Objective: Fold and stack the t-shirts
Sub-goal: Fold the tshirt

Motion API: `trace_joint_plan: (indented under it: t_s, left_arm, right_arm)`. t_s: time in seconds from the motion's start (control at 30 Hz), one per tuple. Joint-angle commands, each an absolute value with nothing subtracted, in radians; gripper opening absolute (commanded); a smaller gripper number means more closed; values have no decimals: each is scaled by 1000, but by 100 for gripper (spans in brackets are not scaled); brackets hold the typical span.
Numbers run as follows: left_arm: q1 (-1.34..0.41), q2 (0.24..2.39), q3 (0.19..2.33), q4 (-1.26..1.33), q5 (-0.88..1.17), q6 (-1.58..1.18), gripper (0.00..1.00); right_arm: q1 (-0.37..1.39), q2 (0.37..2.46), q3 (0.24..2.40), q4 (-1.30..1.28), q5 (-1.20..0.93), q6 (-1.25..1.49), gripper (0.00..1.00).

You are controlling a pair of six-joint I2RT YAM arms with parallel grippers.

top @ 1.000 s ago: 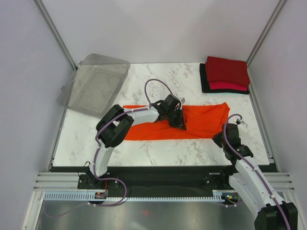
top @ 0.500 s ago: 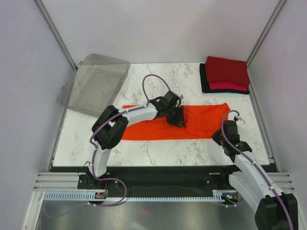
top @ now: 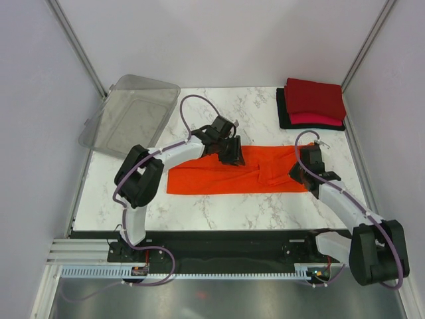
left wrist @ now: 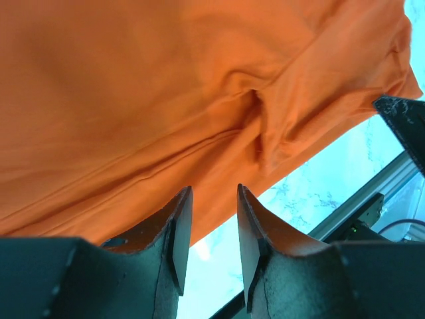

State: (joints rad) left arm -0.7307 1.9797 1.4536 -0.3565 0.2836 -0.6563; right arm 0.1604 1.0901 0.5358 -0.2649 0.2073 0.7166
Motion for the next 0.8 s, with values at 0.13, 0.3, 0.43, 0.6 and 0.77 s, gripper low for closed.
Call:
trace_joint_plan:
  t_s: [0.13,0.3,0.43,0.6,0.77]
  left_arm:
    - [-710,1916,1424,-368,253,-607,41]
    - [-710,1921,1427,-370,281,-594,41]
    - [-712,1913,1425,-344,327,-586,42]
    - [-739,1902,1371,-226,425,-581,34]
    - [-788,1933,1365,-198,460,-612,19]
  right_arm:
    - [160,1238,661,-183,204,641,0]
    - [160,1296,706,-173,238,621,0]
    - [158,1338,733,-175,249,618,0]
    - [158,1342,730,-176,235,630,0]
    - [149,1347,726,-172,227,635,0]
